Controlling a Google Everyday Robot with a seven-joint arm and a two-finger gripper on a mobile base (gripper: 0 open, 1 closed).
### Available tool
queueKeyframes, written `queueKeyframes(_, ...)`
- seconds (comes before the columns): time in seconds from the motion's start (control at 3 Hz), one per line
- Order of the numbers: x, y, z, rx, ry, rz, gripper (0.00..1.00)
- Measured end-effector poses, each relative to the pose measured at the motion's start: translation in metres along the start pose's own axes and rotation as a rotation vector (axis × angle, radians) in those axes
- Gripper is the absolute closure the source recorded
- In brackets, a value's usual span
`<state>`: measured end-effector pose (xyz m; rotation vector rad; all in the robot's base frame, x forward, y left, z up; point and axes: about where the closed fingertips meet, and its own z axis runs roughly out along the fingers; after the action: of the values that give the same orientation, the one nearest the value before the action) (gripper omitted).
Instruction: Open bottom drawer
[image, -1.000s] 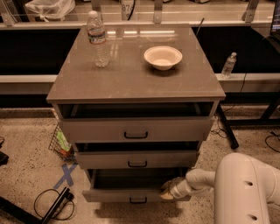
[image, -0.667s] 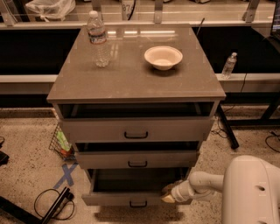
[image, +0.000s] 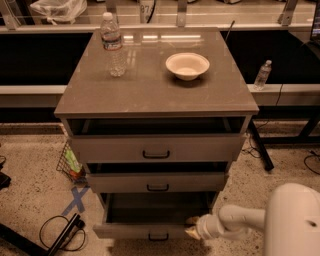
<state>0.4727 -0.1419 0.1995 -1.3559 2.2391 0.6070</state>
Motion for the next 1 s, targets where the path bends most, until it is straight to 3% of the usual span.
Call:
queueKeyframes(0.67, 0.003, 0.01, -0.004, -0.002, -0.005, 0.017, 1.0)
queueKeyframes(1.0, 0.013, 0.037, -0.013, -0.006, 0.013, 0.032, 1.0)
